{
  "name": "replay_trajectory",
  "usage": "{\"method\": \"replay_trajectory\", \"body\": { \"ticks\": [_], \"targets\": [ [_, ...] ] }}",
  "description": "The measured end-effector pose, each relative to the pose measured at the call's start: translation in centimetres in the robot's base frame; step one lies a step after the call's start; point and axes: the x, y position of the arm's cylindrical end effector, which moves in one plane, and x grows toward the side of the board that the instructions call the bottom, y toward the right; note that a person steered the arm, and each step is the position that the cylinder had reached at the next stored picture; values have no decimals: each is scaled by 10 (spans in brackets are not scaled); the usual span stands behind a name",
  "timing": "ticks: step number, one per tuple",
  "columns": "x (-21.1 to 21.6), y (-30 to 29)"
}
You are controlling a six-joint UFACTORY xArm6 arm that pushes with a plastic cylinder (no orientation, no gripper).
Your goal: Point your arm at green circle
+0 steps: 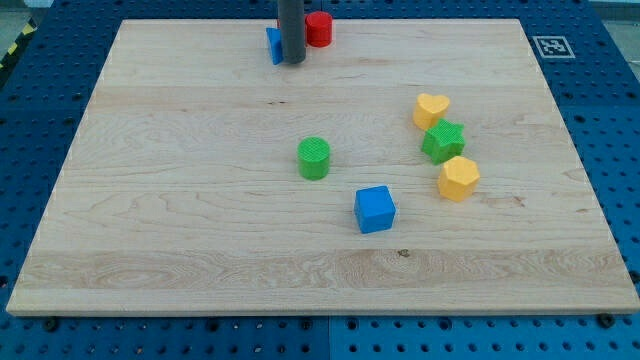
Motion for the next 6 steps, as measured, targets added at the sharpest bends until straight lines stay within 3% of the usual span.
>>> {"method": "replay_trajectory", "body": {
  "ticks": [2,4,6],
  "targets": [
    [92,-40],
    [238,-33],
    [237,8]
  ]
}}
